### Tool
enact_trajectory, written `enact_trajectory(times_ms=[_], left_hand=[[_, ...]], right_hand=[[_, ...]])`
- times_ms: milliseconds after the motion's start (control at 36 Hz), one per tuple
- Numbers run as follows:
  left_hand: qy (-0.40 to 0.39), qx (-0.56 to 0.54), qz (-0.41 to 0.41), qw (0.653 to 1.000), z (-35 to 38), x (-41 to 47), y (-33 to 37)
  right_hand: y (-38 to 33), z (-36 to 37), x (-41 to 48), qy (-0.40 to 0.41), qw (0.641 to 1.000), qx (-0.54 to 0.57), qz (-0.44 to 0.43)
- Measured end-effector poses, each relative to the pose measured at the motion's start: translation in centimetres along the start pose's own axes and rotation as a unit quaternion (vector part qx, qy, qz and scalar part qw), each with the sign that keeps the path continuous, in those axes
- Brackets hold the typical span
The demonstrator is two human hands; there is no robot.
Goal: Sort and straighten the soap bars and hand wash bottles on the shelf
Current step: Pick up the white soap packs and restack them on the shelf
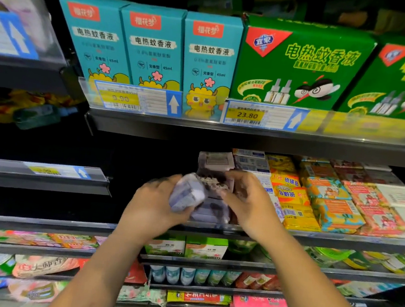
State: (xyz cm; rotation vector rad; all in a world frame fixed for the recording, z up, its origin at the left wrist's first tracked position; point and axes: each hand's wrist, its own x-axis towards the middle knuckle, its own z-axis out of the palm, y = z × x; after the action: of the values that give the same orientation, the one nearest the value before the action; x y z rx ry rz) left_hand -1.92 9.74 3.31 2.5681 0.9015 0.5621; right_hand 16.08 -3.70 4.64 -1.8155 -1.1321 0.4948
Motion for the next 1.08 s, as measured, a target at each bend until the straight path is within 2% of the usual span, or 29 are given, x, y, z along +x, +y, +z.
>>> enact_trajectory(times_ms=[28,83,139,167,250,389,528,694,917,1083], left_hand=[[-0.009,0.019,-0.001,1.000,-0.1,0.4,-0.6],[-0.018,0.074,0.009,0.997,0.0,1.1,-1.8],[-0.002,0.141,0.032,0.990,0.7,1.9,-3.6],[-0.018,0.162,0.038,0.986,1.0,2.2,-4.3],[-0.105,0.162,-0.009,0.981,1.5,2.7,-5.3],[-0.201,0.097,-0.049,0.974,0.5,3.4,-4.7],[-0.290,0.049,-0.110,0.949,0.5,4.5,-4.9],[-0.339,-0.009,-0.131,0.932,0.8,3.3,-4.4],[-0.301,0.135,-0.082,0.941,2.3,1.0,-3.0],[-0.227,0.197,-0.060,0.952,3.9,-0.6,-2.9]], right_hand=[[0.8,-0.7,0.3,-0.001,0.991,-0.133,-0.012],[2.3,-1.6,0.7,-0.035,0.962,-0.270,-0.015],[3.5,-1.9,1.0,-0.086,0.947,-0.311,0.000],[3.9,-1.8,1.0,-0.107,0.937,-0.332,0.005],[4.2,-1.3,0.9,-0.128,0.908,-0.398,0.006],[4.1,-1.2,1.0,-0.119,0.902,-0.415,0.005],[4.1,-1.1,1.0,-0.122,0.902,-0.415,0.012],[4.2,-1.1,1.1,-0.106,0.914,-0.392,0.014],[4.3,-1.0,1.5,-0.094,0.922,-0.376,0.001],[3.5,0.0,2.9,-0.079,0.916,-0.393,-0.022]])
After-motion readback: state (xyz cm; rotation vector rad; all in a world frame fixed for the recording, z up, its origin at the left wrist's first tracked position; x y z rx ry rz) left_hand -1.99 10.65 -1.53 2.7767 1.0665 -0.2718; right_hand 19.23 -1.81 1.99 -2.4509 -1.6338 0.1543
